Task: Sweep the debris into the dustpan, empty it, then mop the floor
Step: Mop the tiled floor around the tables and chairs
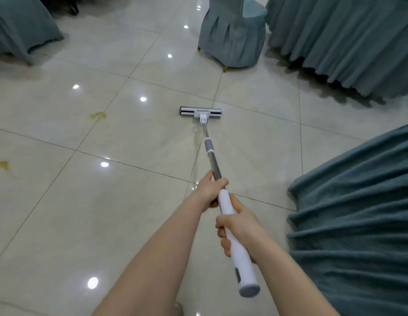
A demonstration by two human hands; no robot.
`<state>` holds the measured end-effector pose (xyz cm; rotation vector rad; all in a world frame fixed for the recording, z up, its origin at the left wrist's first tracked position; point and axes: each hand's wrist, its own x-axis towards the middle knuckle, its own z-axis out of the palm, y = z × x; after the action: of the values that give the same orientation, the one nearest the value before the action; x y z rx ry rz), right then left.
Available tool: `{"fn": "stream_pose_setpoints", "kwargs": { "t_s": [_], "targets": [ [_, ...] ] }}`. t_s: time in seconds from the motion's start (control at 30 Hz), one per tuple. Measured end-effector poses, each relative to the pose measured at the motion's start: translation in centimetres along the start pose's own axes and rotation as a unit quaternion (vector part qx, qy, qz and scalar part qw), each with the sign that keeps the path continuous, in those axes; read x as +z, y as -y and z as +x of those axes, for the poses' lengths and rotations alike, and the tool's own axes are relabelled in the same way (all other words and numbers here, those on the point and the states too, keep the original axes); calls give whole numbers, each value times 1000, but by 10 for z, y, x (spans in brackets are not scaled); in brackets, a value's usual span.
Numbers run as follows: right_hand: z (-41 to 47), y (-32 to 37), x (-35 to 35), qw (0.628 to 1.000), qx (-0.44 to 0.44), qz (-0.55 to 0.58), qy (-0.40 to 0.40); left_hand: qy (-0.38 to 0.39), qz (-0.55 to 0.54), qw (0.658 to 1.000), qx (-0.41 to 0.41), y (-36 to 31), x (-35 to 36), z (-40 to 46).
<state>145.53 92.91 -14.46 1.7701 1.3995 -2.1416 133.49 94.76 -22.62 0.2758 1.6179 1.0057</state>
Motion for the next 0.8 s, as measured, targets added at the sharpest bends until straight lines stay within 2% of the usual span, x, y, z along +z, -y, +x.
{"fn": "stream_pose_setpoints", "kwargs": {
  "t_s": [0.17,0.4,0.57,0.8],
  "targets": [
    [48,40,36,1000,4,-17,25,7,1,1000,14,-27,-49,41],
    [8,24,62,998,16,-32,56,16,-27,1000,-3,-12,-72,-9],
    [-57,-16,54,992,27,-80,93,-7,-47,999,2,28,-58,-80],
    [-173,-120,24,978,38,-155,135,-46,-91,995,-15,126,-6,-213]
  ]
}}
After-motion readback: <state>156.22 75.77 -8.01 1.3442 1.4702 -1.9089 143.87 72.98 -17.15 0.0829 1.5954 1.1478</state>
